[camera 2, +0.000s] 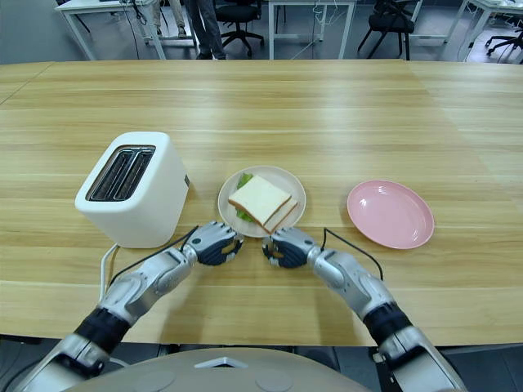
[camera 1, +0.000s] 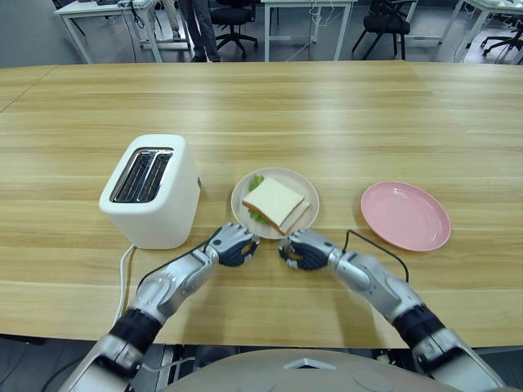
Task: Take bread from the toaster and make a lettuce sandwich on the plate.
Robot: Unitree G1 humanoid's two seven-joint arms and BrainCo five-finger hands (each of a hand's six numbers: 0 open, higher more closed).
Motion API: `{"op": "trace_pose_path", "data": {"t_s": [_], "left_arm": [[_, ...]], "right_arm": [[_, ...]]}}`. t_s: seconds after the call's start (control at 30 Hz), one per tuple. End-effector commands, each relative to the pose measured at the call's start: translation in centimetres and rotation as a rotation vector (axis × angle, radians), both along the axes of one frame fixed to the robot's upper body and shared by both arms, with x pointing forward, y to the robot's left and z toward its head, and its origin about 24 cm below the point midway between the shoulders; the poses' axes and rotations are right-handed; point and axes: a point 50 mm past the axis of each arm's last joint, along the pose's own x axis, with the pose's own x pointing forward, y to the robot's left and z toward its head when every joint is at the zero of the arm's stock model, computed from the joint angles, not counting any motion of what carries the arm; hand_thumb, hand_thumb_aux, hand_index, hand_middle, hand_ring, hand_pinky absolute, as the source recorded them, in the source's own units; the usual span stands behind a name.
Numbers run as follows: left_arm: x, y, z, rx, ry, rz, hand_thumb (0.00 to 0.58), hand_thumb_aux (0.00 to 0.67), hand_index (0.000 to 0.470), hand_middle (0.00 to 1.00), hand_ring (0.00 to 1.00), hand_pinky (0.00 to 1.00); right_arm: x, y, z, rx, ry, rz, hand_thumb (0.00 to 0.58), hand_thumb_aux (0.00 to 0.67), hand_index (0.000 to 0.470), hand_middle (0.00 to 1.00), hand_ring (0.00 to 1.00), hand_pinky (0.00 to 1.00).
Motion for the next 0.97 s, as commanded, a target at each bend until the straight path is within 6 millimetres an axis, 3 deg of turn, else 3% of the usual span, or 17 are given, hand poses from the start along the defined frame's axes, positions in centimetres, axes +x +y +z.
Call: {"op": "trace_pose_path", "data": {"t_s": [0.03, 0.17, 0.33, 0.47, 0.6, 0.63, 0.67, 0.7, 0.73, 0.77, 0.8, 0.83, 0.87, 0.9, 0.97], "left_arm": [[1.7, 0.2, -0.3, 0.019, -0.004, 0.04, 0.58, 0.67, 0.46, 1.0, 1.0, 1.0], [3.5, 0.1, 0.0, 0.027, -0.015, 0.05, 0.58, 0.67, 0.46, 1.0, 1.0, 1.0], [4.0, 0.2, 0.3, 0.013, -0.021, 0.047, 0.58, 0.67, 0.46, 1.0, 1.0, 1.0], [3.1, 0.8, 0.9, -0.006, -0.027, 0.036, 0.58, 0.67, 0.46, 1.0, 1.0, 1.0], [0.8, 1.0, 2.6, -0.085, -0.047, 0.041, 0.58, 0.67, 0.46, 1.0, 1.0, 1.0], [0.2, 1.1, 3.1, -0.115, -0.055, 0.05, 0.527, 0.468, 0.321, 1.0, 1.0, 1.0], [-0.5, 1.1, 3.8, -0.16, -0.057, 0.061, 0.331, 0.231, 0.159, 1.0, 1.0, 1.0], [-1.3, 1.2, 4.5, -0.207, -0.057, 0.072, 0.331, 0.231, 0.159, 1.0, 1.0, 1.0], [-2.0, 1.4, 5.2, -0.259, -0.056, 0.09, 0.0, 0.0, 0.0, 0.83, 0.83, 0.83], [-2.8, 1.7, 6.0, -0.325, -0.053, 0.112, 0.0, 0.0, 0.0, 0.83, 0.83, 0.83], [-3.7, 1.9, 6.8, -0.393, -0.046, 0.127, 0.0, 0.0, 0.0, 0.1, 0.1, 0.1], [-5.0, 2.1, 7.8, -0.513, -0.026, 0.149, 0.0, 0.0, 0.0, 0.01, 0.01, 0.01], [-5.9, 2.3, 8.5, -0.591, -0.009, 0.162, 0.0, 0.0, 0.0, 0.0, 0.0, 0.0], [-6.7, 2.4, 9.0, -0.661, 0.01, 0.167, 0.0, 0.0, 0.0, 0.0, 0.0, 0.0], [-8.7, 2.3, 10.1, -0.836, 0.043, 0.155, 0.0, 0.0, 0.0, 0.0, 0.0, 0.0]], "right_arm": [[1.8, 0.3, -0.8, -0.053, -0.039, -0.034, 0.58, 0.67, 0.46, 1.0, 1.0, 1.0], [3.4, 1.1, -0.8, -0.066, -0.073, -0.048, 0.58, 0.67, 0.46, 1.0, 1.0, 1.0], [4.0, 1.7, -0.6, -0.054, -0.096, -0.045, 0.58, 0.67, 0.46, 1.0, 1.0, 1.0], [3.8, 1.6, 0.4, -0.014, -0.123, -0.026, 0.58, 0.67, 0.46, 1.0, 1.0, 1.0], [2.8, 0.9, 2.5, 0.079, -0.137, -0.018, 0.58, 0.67, 0.46, 1.0, 1.0, 1.0], [2.4, 0.6, 3.1, 0.106, -0.131, -0.025, 0.58, 0.67, 0.46, 1.0, 1.0, 1.0], [1.9, 0.1, 4.1, 0.162, -0.124, -0.028, 0.58, 0.67, 0.46, 1.0, 1.0, 1.0], [1.4, -0.3, 4.7, 0.199, -0.118, -0.029, 0.58, 0.67, 0.46, 1.0, 1.0, 1.0], [1.0, -0.6, 5.5, 0.24, -0.11, -0.032, 0.58, 0.67, 0.46, 1.0, 1.0, 1.0], [0.5, -1.0, 6.3, 0.298, -0.097, -0.042, 0.58, 0.67, 0.46, 1.0, 1.0, 1.0], [0.1, -1.4, 7.1, 0.356, -0.089, -0.048, 0.385, 0.281, 0.193, 0.88, 0.88, 0.88], [-0.7, -2.0, 8.5, 0.473, -0.08, -0.06, 0.0, 0.0, 0.0, 0.55, 0.55, 0.55], [-1.3, -2.5, 9.4, 0.551, -0.072, -0.066, 0.0, 0.0, 0.0, 0.21, 0.21, 0.21], [-1.9, -2.9, 10.1, 0.622, -0.052, -0.074, 0.0, 0.0, 0.0, 0.02, 0.02, 0.02], [-3.3, -4.1, 10.2, 0.828, 0.104, -0.128, 0.0, 0.0, 0.0, 0.0, 0.0, 0.0]]}}
